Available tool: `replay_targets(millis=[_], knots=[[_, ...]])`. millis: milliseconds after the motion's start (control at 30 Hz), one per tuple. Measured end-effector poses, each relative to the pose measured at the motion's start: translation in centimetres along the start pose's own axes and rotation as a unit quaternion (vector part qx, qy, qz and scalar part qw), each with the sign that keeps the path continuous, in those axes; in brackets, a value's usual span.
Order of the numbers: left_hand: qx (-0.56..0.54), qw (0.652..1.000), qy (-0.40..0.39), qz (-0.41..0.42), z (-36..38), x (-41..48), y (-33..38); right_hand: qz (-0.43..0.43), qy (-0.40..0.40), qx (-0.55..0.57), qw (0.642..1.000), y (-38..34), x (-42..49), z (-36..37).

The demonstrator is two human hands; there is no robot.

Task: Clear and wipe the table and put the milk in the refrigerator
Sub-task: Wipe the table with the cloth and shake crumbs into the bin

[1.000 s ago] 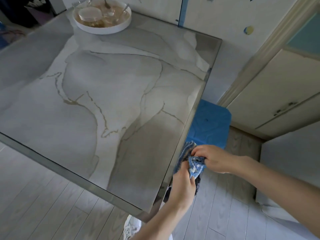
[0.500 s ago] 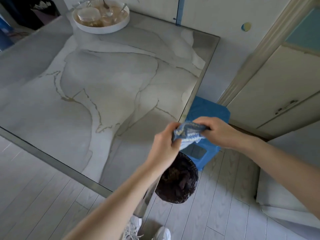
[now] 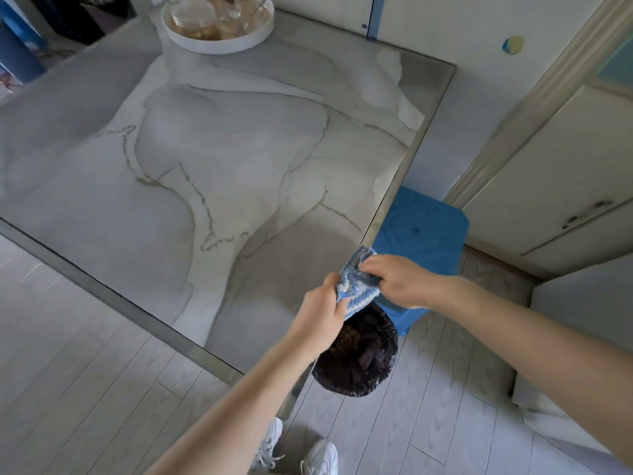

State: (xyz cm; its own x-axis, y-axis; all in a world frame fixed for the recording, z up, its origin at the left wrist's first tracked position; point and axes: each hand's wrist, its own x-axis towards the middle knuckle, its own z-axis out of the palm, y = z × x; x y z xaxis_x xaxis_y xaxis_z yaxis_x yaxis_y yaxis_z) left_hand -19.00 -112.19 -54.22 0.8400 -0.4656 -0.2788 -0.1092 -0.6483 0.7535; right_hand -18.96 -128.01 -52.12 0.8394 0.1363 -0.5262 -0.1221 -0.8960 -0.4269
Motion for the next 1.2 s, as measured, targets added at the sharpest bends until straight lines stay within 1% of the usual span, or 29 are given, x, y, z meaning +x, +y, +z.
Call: replay_targets(millis=[167, 300, 333, 433, 533, 600, 667, 767, 900, 1000, 1067, 1200], knots=[[-0.08, 0.997, -0.009, 0.005, 2.9, -1.1, 2.0, 0.031, -0.008, -0.013, 0.999, 1.7, -1.8, -0.8], [-0.118, 0.992, 0.014, 0.036, 1.7, -0.7, 3.1, 0.049, 0.019, 0.007, 0.999, 1.4, -3.1, -2.4], [-0.121, 0.991, 0.03, 0.052, 0.7, -0.6, 3.2, 0.042, 0.034, 0.024, 0.998, 0.6, -3.3, -3.1], [-0.134, 0.983, 0.085, 0.09, -3.4, -0.5, 2.7, -0.015, 0.085, 0.063, 0.994, -2.3, -3.2, -4.4], [-0.137, 0.977, 0.123, 0.111, -7.1, -0.9, 0.8, -0.068, 0.115, 0.08, 0.988, -5.9, -1.7, -4.3], [-0.132, 0.975, 0.149, 0.098, -8.6, -1.7, -1.5, -0.095, 0.107, 0.091, 0.986, -8.2, 0.2, -3.0], [-0.133, 0.977, 0.161, 0.051, -8.7, -3.0, -4.5, -0.095, 0.079, 0.091, 0.988, -9.8, 2.1, -0.5], [-0.172, 0.975, 0.14, -0.027, -7.1, -5.7, -8.1, -0.09, 0.009, 0.066, 0.994, -11.1, 3.7, 3.4], [-0.222, 0.967, 0.115, -0.043, -3.6, -7.3, -8.2, -0.081, -0.026, 0.028, 0.996, -10.1, 3.2, 4.9], [-0.247, 0.965, 0.049, -0.077, -2.1, -7.3, -7.1, -0.057, -0.045, 0.01, 0.997, -8.6, 1.8, 4.4], [-0.256, 0.963, 0.016, -0.076, -1.2, -7.0, -5.9, -0.034, -0.049, 0.008, 0.998, -7.1, 0.6, 3.9], [-0.23, 0.972, -0.01, -0.041, -0.1, -6.0, -3.4, -0.002, -0.045, 0.012, 0.999, -4.4, -0.5, 3.5]])
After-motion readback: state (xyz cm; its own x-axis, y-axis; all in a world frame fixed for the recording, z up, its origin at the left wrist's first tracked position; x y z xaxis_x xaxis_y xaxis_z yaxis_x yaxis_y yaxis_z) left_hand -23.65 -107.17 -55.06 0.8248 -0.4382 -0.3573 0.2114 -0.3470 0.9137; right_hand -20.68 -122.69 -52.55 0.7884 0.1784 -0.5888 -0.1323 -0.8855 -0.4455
